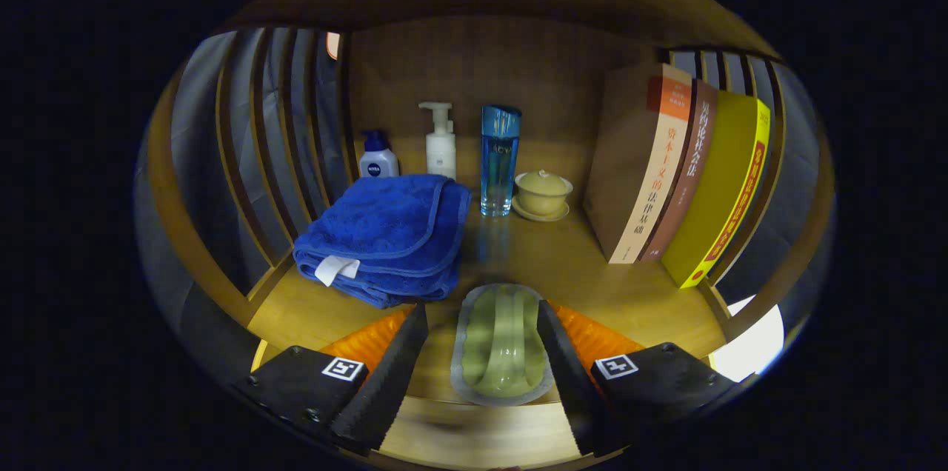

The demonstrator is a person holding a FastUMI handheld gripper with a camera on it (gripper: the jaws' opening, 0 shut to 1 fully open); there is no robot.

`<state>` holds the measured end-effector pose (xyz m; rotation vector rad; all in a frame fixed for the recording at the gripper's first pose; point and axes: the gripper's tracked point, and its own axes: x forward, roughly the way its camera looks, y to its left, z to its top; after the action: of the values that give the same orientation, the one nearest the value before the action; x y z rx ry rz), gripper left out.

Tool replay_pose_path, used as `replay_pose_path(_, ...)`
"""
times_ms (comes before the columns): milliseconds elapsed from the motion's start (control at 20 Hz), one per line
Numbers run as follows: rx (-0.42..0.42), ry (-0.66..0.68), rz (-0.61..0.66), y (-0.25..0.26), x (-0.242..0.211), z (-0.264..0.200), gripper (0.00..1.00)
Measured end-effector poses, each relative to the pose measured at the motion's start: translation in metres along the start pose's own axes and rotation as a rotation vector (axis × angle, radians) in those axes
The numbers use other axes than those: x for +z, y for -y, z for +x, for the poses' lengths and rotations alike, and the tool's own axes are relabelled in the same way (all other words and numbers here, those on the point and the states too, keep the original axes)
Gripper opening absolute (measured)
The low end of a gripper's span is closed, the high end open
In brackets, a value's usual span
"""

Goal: Pull open the drawer, take out the items inside it, and place them on the countertop above the cabinet.

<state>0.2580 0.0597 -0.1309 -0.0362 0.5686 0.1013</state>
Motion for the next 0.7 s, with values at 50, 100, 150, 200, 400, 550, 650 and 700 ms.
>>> replay_pose_path(50, 0.005, 0.029, -0.003, -0.001, 0.011, -0.007, 0.98)
replay_pose_path(100, 0.007, 0.070, 0.000, 0.000, 0.022, -0.017, 0.97)
replay_pose_path(150, 0.011, 0.111, 0.005, -0.002, 0.033, -0.028, 0.98)
replay_pose_path(200, 0.021, 0.151, 0.009, -0.005, 0.044, -0.042, 0.97)
replay_pose_path(400, 0.057, 0.281, -0.005, -0.017, 0.067, -0.106, 0.97)
replay_pose_path(550, 0.095, 0.344, 0.022, -0.029, 0.066, -0.147, 0.97)
replay_pose_path(650, 0.114, 0.382, 0.033, -0.032, 0.062, -0.173, 0.97)
replay_pose_path(700, 0.108, 0.406, 0.037, -0.031, 0.058, -0.183, 0.97)
